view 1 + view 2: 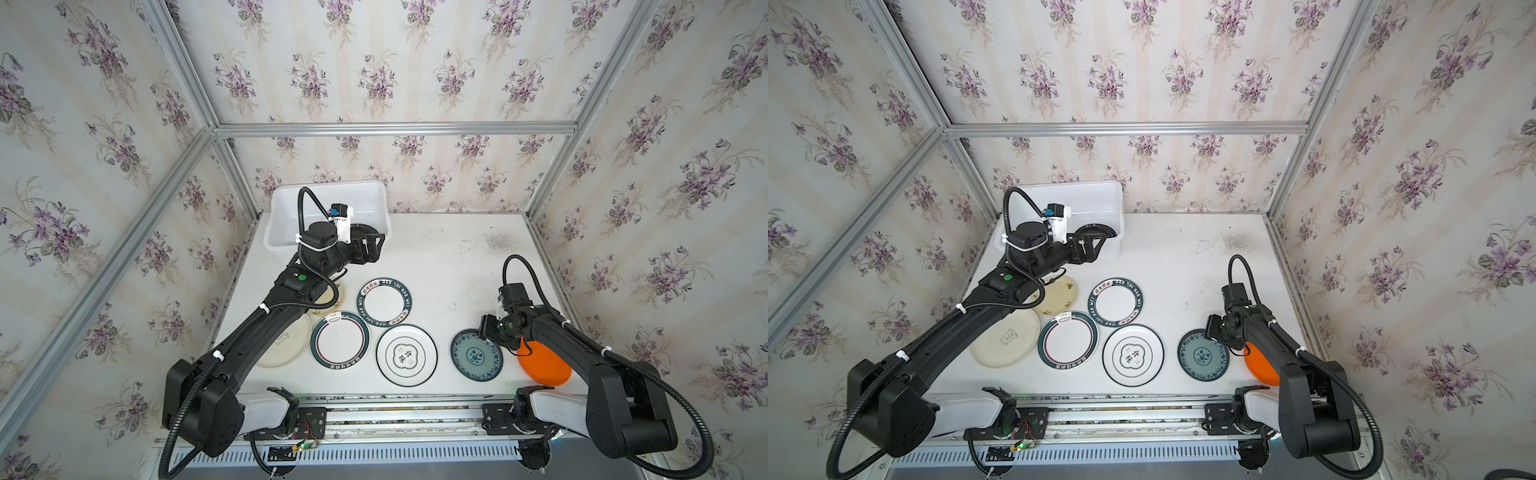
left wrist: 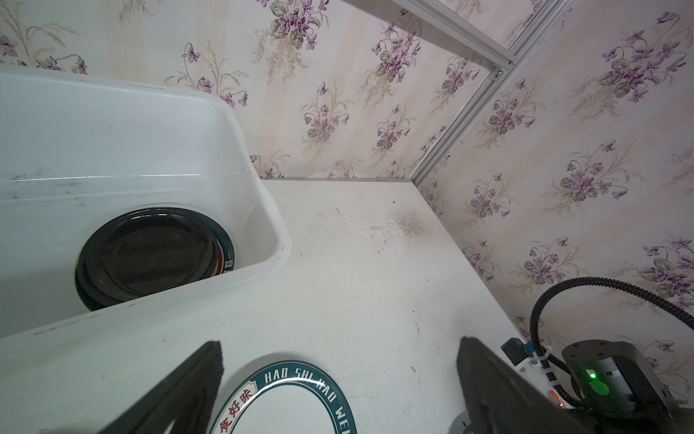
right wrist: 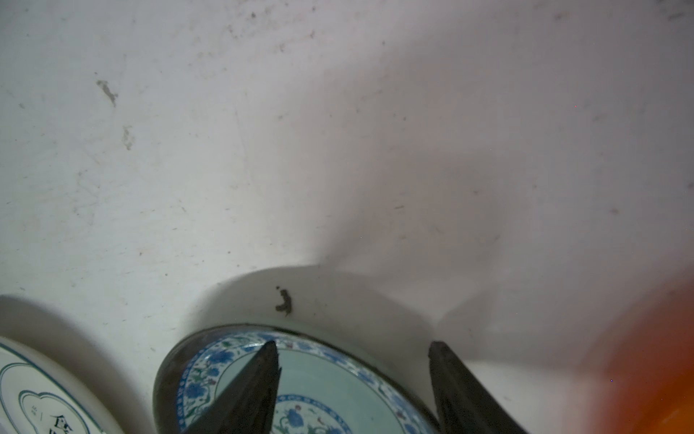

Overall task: Place the plates into the plastic bin on the countertop
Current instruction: Move the plate to the middle-right of the table.

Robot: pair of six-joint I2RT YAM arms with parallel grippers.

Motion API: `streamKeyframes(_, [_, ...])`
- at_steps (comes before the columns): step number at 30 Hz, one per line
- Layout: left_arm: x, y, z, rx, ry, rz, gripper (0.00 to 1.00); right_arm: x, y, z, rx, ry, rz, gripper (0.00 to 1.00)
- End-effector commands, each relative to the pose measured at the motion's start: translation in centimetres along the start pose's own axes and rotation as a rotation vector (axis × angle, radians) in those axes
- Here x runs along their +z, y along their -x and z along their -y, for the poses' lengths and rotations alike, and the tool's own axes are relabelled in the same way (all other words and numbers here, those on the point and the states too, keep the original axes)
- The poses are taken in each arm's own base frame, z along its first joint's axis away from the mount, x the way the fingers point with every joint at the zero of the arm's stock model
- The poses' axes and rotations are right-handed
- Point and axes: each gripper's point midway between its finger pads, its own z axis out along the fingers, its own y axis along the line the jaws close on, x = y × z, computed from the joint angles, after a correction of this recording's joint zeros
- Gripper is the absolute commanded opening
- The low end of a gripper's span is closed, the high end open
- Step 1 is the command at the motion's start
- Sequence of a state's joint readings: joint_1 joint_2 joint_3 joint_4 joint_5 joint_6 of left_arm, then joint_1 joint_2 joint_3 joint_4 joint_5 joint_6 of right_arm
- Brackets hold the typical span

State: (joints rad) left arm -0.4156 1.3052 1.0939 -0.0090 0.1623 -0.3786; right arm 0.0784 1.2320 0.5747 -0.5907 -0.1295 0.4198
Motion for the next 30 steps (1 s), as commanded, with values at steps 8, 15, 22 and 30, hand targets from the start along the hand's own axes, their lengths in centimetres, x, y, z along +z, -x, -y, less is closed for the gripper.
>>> streamKeyframes(8, [0.0, 0.5, -0.1, 0.030, 0.004, 0.025, 1.00, 0.4, 0.6, -0.4, -0.003, 0.004, -0.014, 0.45])
streamKeyframes(15, [-0.1, 0.5, -0.1, 0.033, 0.004, 0.024, 1.00, 0.4, 0.8, -0.4, -0.002, -0.004, -0.013, 0.32])
streamKeyframes(22, [0.1, 0.4, 0.5, 0.044, -0.029, 0.014, 1.00, 0.4, 1.2, -0.5, 0.001, -0.001, -0.001, 0.12])
streamKeyframes(30, [0.0, 0.3, 0.8, 0.040, -0.048, 0.010, 1.00, 1.0, 1.7, -0.9, 0.007, 0.012, 0.000, 0.00])
